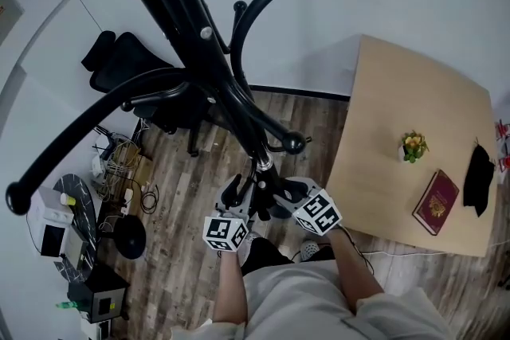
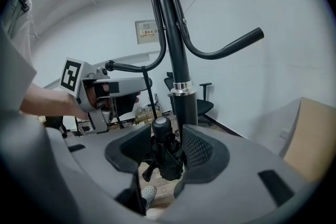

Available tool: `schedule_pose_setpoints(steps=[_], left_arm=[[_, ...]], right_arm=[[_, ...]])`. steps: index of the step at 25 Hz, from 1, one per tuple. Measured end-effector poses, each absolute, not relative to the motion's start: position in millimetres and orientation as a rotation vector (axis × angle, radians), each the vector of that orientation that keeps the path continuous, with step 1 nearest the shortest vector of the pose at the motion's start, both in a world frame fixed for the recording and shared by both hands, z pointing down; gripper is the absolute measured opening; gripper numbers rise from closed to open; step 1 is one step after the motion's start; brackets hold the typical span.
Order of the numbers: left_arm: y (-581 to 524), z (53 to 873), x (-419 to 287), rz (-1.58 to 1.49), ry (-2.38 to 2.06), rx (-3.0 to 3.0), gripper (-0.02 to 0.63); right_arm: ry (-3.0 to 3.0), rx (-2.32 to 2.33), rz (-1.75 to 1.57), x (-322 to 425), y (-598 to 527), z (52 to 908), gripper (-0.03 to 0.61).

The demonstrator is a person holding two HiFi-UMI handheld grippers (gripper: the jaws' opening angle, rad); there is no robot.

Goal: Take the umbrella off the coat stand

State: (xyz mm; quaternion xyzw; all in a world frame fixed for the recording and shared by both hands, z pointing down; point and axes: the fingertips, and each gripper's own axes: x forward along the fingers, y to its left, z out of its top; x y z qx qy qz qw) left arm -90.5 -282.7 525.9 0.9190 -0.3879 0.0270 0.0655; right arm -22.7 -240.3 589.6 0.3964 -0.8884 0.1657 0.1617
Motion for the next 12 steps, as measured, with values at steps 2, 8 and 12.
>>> schedule_pose_setpoints(steps=[2, 8, 12], left_arm=[[-284, 529, -89, 0.101, -1.163, 2.779, 0.147], [-286, 533, -85, 0.129, -1.138, 2.788, 0.143], [-284, 536, -81, 0.166, -1.138, 2.797, 0.084]], right_arm=[[-2.530, 1.117, 0.453, -24, -240, 590, 0.196], [-2.532, 1.097, 0.468, -30, -240, 594, 0.196], [-2.509, 1.050, 0.509, -38, -234, 620, 0.196]])
